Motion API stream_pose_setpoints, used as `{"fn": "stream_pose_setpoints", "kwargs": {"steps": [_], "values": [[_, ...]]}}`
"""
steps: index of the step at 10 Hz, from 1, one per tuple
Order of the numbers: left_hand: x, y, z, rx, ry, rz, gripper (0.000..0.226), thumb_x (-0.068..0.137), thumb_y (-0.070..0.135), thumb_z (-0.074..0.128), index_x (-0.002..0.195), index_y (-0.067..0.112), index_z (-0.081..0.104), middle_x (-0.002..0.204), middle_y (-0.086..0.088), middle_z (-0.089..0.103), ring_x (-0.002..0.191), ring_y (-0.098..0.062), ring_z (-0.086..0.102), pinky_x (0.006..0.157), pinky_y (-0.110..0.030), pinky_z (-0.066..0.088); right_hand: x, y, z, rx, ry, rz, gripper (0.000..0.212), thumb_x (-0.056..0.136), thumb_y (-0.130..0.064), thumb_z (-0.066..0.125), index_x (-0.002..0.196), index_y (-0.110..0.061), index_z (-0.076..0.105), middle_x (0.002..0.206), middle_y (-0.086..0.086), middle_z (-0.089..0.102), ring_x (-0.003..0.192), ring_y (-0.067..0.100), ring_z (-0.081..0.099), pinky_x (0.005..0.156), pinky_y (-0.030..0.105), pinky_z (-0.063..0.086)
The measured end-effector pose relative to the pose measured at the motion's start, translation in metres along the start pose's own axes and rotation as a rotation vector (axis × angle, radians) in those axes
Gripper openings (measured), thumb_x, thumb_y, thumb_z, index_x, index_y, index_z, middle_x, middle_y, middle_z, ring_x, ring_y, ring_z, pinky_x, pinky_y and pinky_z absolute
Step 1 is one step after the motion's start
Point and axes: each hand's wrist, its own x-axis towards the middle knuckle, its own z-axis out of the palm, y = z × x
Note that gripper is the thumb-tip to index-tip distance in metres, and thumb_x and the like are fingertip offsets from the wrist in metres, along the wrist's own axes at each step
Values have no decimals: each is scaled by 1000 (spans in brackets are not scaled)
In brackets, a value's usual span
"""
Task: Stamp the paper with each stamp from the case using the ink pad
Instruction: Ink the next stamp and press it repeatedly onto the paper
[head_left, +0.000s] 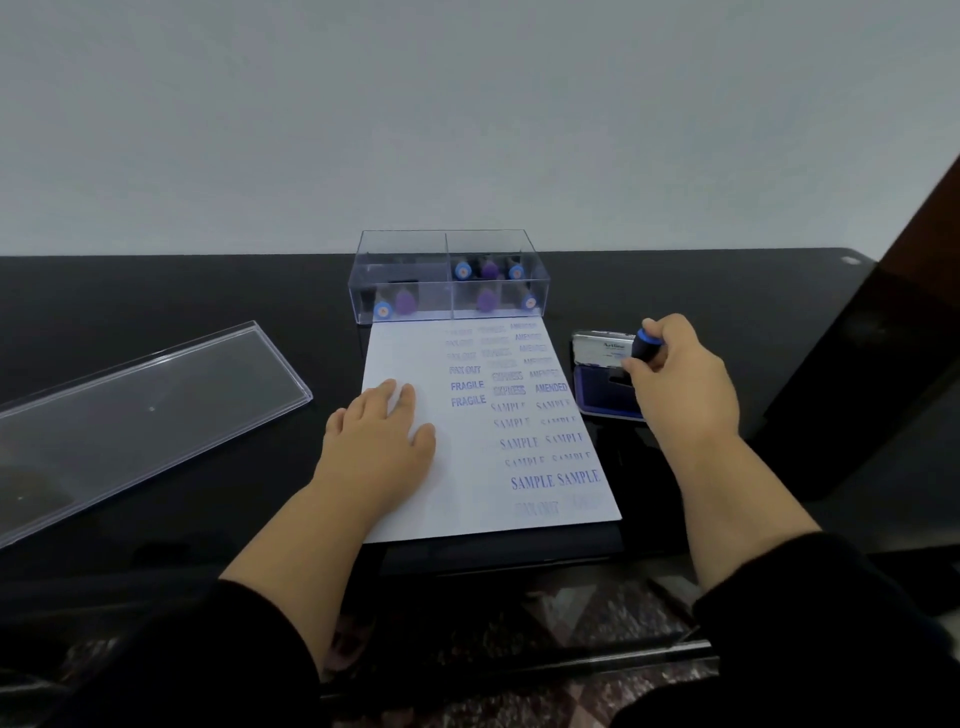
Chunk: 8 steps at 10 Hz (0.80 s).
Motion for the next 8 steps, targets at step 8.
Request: {"fn": "stream_pose_setpoints", "kwargs": {"steps": [8], "values": [[1, -3, 1, -17, -47, 33, 58, 101, 40, 18, 152, 20, 0, 160, 2, -9, 146, -14, -8, 117, -34, -6, -13, -6, 14, -121, 33, 35, 33, 94, -14, 50, 126, -21, 45, 108, 8, 58, 81, 19, 44, 59, 30, 34]]}}
